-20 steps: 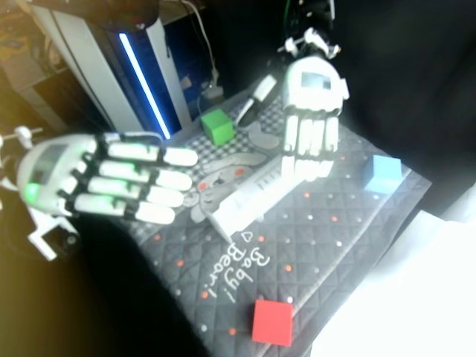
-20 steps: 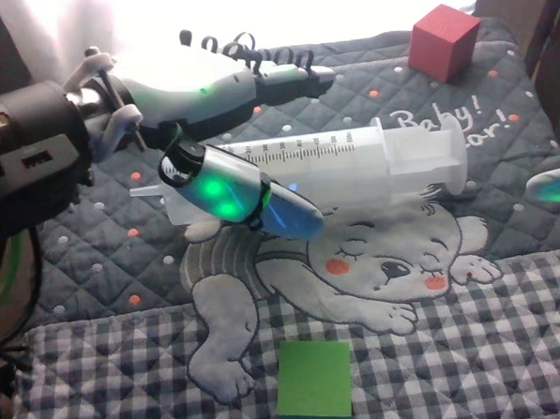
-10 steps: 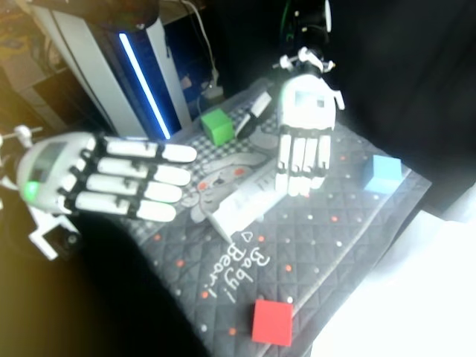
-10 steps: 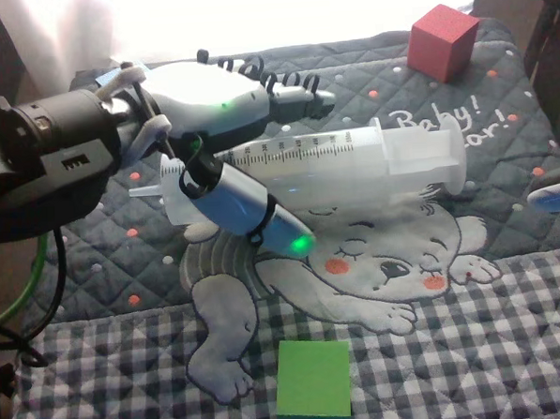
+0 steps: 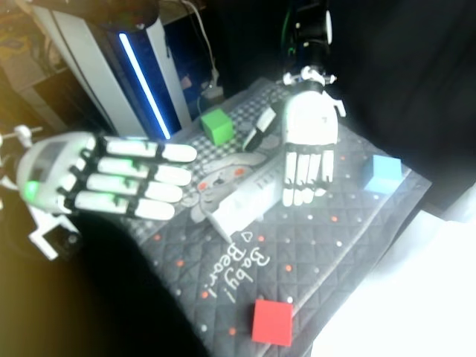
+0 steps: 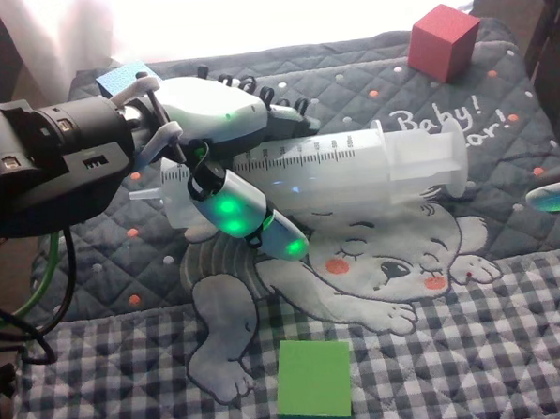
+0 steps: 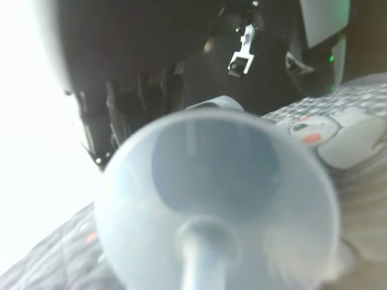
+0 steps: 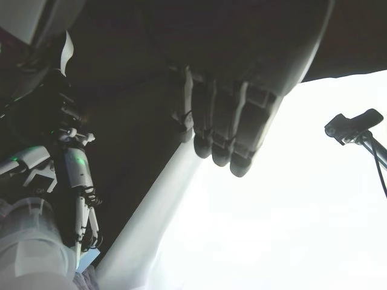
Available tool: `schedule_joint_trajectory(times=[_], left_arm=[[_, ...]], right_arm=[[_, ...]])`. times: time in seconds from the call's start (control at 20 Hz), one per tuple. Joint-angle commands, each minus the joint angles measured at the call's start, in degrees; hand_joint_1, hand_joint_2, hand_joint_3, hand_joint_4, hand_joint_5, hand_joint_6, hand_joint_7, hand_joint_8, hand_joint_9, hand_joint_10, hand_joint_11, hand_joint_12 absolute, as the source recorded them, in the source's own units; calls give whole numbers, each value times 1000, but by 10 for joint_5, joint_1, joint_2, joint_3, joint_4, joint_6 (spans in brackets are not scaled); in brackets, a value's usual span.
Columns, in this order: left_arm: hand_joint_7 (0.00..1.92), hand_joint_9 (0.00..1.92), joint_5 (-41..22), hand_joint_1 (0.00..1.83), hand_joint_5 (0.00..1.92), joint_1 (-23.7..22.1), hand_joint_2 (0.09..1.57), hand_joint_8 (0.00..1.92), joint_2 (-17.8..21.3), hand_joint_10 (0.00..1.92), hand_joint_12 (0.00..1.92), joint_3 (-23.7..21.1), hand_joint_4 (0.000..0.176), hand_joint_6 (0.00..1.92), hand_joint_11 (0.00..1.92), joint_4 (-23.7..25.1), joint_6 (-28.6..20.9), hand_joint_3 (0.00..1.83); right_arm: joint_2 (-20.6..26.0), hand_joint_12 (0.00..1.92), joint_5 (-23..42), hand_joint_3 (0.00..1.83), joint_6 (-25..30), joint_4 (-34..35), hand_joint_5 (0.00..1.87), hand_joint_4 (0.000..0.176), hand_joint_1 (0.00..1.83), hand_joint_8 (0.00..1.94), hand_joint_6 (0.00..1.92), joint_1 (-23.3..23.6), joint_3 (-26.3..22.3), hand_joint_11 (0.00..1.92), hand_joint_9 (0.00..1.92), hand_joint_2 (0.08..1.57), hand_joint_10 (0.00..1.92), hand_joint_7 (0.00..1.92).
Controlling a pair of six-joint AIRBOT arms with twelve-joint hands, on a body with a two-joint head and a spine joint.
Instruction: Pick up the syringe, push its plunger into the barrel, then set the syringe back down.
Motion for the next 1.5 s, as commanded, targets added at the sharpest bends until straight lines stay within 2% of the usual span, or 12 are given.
schedule_joint_trajectory(times=[0.0, 0.4, 0.45, 0.5, 0.55, 0.6, 0.65, 0.8, 0.95, 1.1, 1.3, 1.45], left_arm=[[381, 464, -47, 449, 262, -4, 777, 2, -4, 4, 1023, 3, 0, 3, 25, -3, 0, 5], [426, 487, -35, 507, 306, -1, 806, 6, -17, 4, 896, 17, 0, 7, 80, -4, 0, 2], [574, 607, -35, 703, 480, 0, 901, 20, -18, 26, 914, 17, 0, 30, 187, -4, 182, 5], [882, 913, -35, 1108, 747, 0, 1105, 928, -18, 292, 1246, 18, 0, 882, 470, -4, 182, 7], [881, 767, -36, 1198, 830, 0, 1171, 1257, -18, 1337, 1640, 21, 0, 1168, 659, -7, 182, 2], [775, 737, -38, 1313, 805, 0, 1189, 1428, -18, 1507, 1843, 23, 0, 1193, 754, -10, 182, 34], [721, 723, -40, 1459, 775, 0, 945, 1606, -18, 1665, 1905, 25, 0, 1646, 865, -15, 182, 583], [808, 937, -51, 1575, 769, -2, 1013, 1908, -17, 1911, 1920, 29, 0, 1910, 1063, -26, 182, 207], [988, 1310, -68, 1656, 872, -12, 1038, 1921, -10, 1921, 1921, 31, 127, 1921, 1401, -39, 182, 65], [1131, 1473, -78, 1641, 998, -27, 1056, 1921, -2, 1921, 1921, 29, 139, 1921, 1555, -42, 182, 63], [1239, 1497, -94, 1546, 1054, -38, 1082, 1921, 4, 1921, 1921, 30, 151, 1921, 1540, -55, 182, 76], [1268, 1471, -104, 1596, 1078, -47, 1081, 1921, 10, 1921, 1921, 31, 158, 1921, 1523, -66, 90, 73]], right_arm=[[4, 53, 70, 0, 3, 9, 175, 61, 623, 7, 6, 8, 1, 166, 159, 660, 6, 183], [5, 39, 70, 0, 3, 7, 182, 83, 615, 7, 5, 10, -1, 158, 168, 661, 8, 198], [6, 38, 70, 3, 3, 7, 195, 77, 644, 10, 9, 10, -2, 159, 174, 669, 9, 208], [6, 26, 70, 7, 3, 7, 179, 78, 625, 1, 1, 10, -2, 134, 149, 680, 1, 184], [7, 35, 70, 4, 3, 7, 188, 67, 600, 7, 5, 10, -2, 161, 170, 677, 10, 199], [7, 37, 70, 3, 3, 7, 182, 58, 603, 3, 2, 10, -2, 168, 162, 676, 5, 191], [7, 38, 70, 0, 3, 7, 180, 59, 600, 2, 1, 10, -2, 170, 162, 668, 5, 189], [7, 42, 70, 1, 3, 7, 193, 55, 597, 9, 6, 10, -2, 186, 180, 673, 11, 208], [7, 26, 70, 1, 3, 7, 186, 46, 596, 3, 0, 10, -2, 159, 178, 679, 5, 205], [7, 31, 70, 13, 3, 7, 190, 34, 573, 4, 4, 10, -2, 176, 183, 707, 6, 211], [6, 20, 70, 0, 3, 7, 181, 69, 584, 0, 1, 10, -2, 155, 176, 670, 1, 203], [3, 19, 70, 0, 3, 7, 167, 37, 593, 10, 9, 10, -2, 130, 148, 667, 12, 174]])
